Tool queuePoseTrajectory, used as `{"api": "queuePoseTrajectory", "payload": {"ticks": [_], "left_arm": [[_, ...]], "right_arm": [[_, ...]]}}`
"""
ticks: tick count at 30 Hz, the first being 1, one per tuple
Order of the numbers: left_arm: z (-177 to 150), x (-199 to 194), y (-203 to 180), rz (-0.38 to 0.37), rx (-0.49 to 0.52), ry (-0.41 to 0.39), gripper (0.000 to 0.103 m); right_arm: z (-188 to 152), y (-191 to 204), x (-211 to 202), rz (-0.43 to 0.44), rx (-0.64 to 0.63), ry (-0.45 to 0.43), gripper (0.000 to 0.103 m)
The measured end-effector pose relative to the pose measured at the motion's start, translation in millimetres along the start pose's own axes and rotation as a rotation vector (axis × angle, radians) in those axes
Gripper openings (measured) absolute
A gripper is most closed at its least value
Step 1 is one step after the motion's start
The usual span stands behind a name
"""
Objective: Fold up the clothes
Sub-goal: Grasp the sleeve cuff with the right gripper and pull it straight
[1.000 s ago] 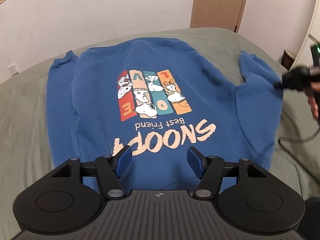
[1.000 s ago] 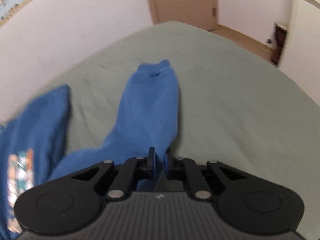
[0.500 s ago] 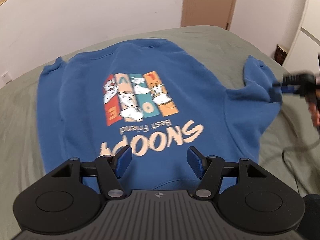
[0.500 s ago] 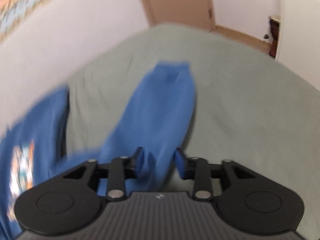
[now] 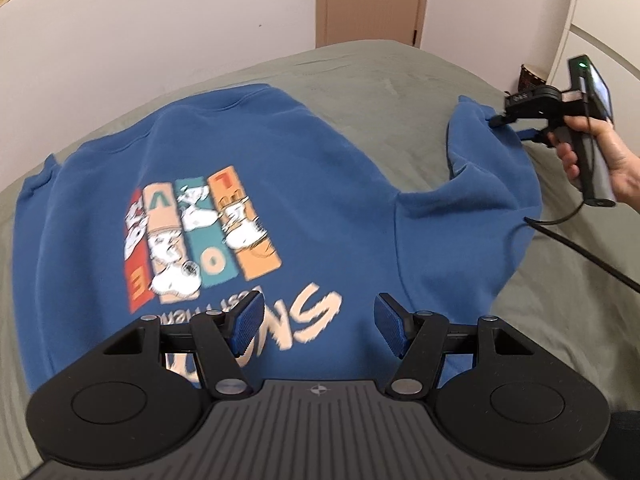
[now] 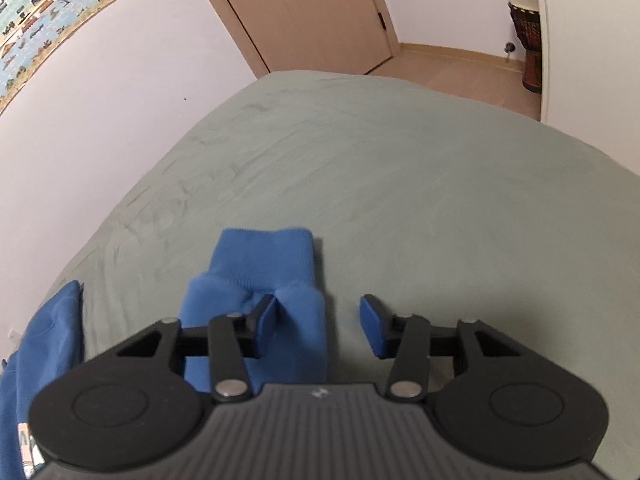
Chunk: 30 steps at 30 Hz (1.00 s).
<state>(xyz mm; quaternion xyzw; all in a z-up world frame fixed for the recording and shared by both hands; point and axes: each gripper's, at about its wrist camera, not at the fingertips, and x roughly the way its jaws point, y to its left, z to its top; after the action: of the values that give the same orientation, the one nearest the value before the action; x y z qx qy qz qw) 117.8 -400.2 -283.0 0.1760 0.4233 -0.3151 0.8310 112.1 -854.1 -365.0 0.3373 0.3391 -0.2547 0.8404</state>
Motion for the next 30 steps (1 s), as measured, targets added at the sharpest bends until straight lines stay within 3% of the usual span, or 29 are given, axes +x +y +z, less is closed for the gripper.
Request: {"api": "queuePoseTrajectory", "payload": {"ticks": [1, 3, 6, 9, 12, 17, 20, 24, 30], "left_arm": [[2, 3, -2, 0.001, 0.004, 0.002, 0.06], [4, 10, -4, -0.003, 0.008, 0.01, 0.06], [6, 17, -8, -0.008, 0.012, 0.017, 0.06], [6, 23, -10, -0.016, 0.009, 0.025, 0.06], [3, 26, -13, -0.026, 0.011, 0.032, 0.06], [-5, 24, -15, -0.028, 0.028, 0.045, 0.06], [-11, 18, -10, -0.015, 0.024, 0.053, 0.06], [-16, 9, -3, -0.005, 0.015, 0.059, 0.06], [-33, -16, 9, 0.024, 0.012, 0.049, 0.06]], "right_arm": [[2, 1, 4, 0.002, -0.007, -0.002, 0.042], [7, 4, 9, 0.018, -0.014, 0.005, 0.021], [14, 10, 5, 0.007, -0.05, -0.012, 0.012], [27, -2, -18, -0.08, 0.025, -0.13, 0.011], [28, -22, -30, -0.104, 0.082, -0.18, 0.011], [8, -35, -6, -0.205, 0.062, -0.118, 0.014], [5, -30, -13, -0.222, 0.039, -0.142, 0.027], [-4, -28, -57, -0.118, 0.0, -0.149, 0.027], [-68, 14, -116, 0.039, -0.278, 0.002, 0.027]]}}
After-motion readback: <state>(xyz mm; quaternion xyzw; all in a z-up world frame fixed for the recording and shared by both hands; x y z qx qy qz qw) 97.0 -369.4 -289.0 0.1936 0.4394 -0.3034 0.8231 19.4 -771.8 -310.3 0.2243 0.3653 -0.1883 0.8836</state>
